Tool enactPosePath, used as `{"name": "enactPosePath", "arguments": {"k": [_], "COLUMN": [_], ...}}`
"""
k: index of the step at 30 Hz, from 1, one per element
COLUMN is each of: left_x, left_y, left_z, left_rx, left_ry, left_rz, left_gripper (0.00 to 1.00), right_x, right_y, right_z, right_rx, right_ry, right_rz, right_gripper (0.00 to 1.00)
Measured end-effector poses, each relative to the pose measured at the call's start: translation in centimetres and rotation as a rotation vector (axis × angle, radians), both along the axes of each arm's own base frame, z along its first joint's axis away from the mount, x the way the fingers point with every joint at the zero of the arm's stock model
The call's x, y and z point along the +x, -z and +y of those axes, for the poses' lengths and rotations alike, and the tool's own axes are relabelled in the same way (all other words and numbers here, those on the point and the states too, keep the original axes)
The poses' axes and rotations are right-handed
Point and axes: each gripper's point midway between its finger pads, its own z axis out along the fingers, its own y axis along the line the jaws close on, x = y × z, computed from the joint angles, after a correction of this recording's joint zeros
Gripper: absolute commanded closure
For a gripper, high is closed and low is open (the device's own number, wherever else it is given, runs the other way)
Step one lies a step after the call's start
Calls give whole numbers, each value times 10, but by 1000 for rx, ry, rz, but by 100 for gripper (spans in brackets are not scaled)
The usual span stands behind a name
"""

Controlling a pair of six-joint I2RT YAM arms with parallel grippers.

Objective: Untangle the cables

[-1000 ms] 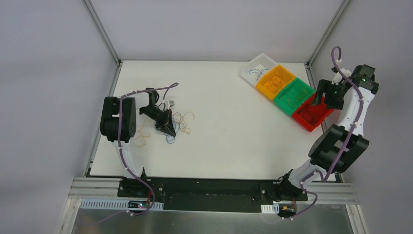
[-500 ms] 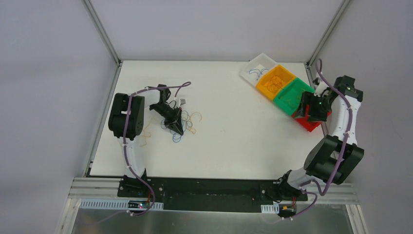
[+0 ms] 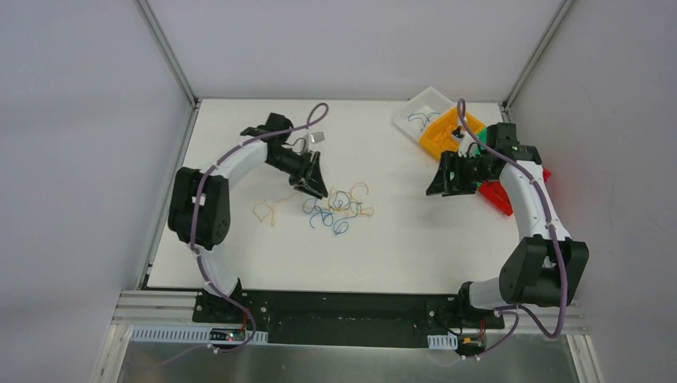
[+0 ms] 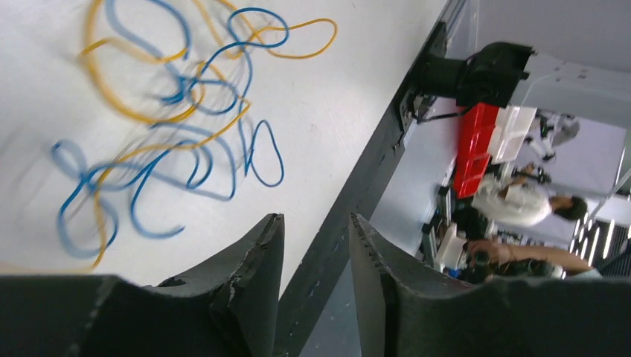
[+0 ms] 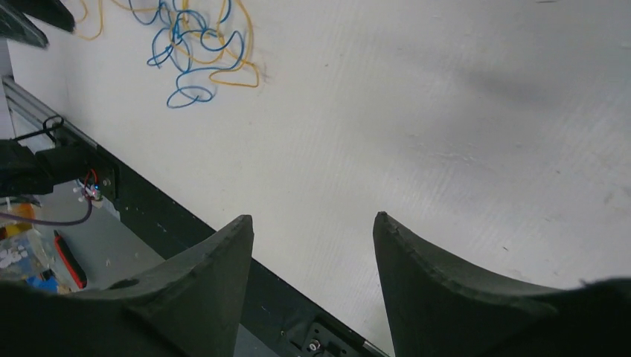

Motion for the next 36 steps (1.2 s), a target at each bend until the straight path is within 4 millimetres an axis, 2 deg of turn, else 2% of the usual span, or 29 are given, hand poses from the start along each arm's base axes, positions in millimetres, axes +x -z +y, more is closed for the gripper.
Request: {"name": "enactPosePath", "arguments": {"k": [2,4,6,8,11,15,21,25,29,30,31,32,35,36], "left_x": [8,16,20,16,10,7,7,7,6,6,7,7,9,8], "left_y": [-14,-16,-5,7,16,25,50,69,82,82,81,81,88,92], "left_z": [25,52,73,80,78,70,40,22,6,3,-1,-5,-11,-10], "left_rx": [-11,-2,30,65,96,122,129,135,132,129,128,127,146,163], "left_ry": [-79,-163,-230,-251,-245,-218,-174,-170,-162,-160,-157,-151,-143,-142], "left_rz": [-26,-29,-4,28,64,66,106,150,179,185,185,178,155,153], "left_gripper": [57,54,53,51,48,47,42,41,41,43,46,53,86,92], "right_x": [-2,-4,-5,-4,-3,-7,1,8,10,10,9,9,9,9], "right_y": [5,11,20,29,48,73,101,113,122,124,124,124,123,121], "right_z": [19,39,61,84,121,155,176,184,190,190,190,190,188,185], "right_rx": [12,22,27,30,25,9,14,20,25,25,25,25,21,19], "right_ry": [-47,-95,-154,-209,-303,-399,-433,-439,-439,-436,-434,-434,-426,-419], "right_rz": [6,12,23,31,34,42,45,35,42,48,52,54,69,78], "right_gripper": [35,33,32,32,32,34,40,56,87,96,100,100,100,100]}}
